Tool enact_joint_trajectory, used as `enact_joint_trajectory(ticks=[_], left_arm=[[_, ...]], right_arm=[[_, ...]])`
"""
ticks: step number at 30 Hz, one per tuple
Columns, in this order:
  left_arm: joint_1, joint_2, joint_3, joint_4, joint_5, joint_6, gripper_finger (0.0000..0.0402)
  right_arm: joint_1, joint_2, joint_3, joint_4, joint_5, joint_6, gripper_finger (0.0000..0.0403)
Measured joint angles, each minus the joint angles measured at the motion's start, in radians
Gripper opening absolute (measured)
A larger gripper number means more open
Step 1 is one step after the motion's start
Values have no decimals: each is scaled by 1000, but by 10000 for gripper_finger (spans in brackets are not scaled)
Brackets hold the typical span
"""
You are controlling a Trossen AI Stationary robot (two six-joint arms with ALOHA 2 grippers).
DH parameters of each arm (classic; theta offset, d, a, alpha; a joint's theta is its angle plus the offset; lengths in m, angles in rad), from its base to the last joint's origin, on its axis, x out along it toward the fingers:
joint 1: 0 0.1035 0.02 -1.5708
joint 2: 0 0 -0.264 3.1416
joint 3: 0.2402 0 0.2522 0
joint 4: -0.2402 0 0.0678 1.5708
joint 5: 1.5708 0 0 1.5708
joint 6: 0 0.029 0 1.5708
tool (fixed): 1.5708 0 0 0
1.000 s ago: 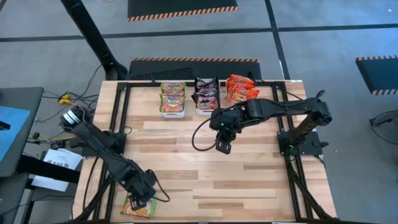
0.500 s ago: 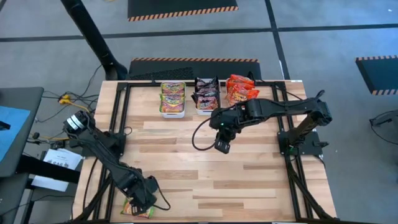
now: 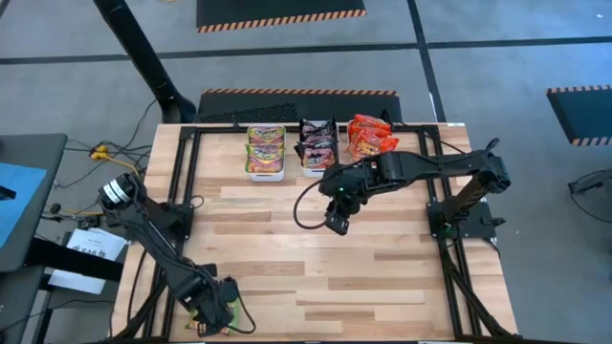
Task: Sort Maruchan noodles
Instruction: Put the green noodle pack into the left white bin
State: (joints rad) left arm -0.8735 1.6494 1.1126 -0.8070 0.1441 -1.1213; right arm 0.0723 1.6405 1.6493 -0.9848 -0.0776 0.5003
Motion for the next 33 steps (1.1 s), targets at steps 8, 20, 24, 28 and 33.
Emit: enact_joint_trajectory(ticks=[8,20,24,28,33], left_arm=[[-10,7,-1,48,-19,9,153],[-22,127,3,73,30,10,153],[-23,144,4,62,27,-29,153],[-24,144,4,61,0,-33,142],[-25,146,3,74,-25,2,68]], right_arm=[[1,0,0,1,0,0,109],[2,0,0,0,0,0,109],[2,0,0,0,0,-1,109],[2,0,0,1,0,-2,109],[2,0,0,1,0,-3,109]])
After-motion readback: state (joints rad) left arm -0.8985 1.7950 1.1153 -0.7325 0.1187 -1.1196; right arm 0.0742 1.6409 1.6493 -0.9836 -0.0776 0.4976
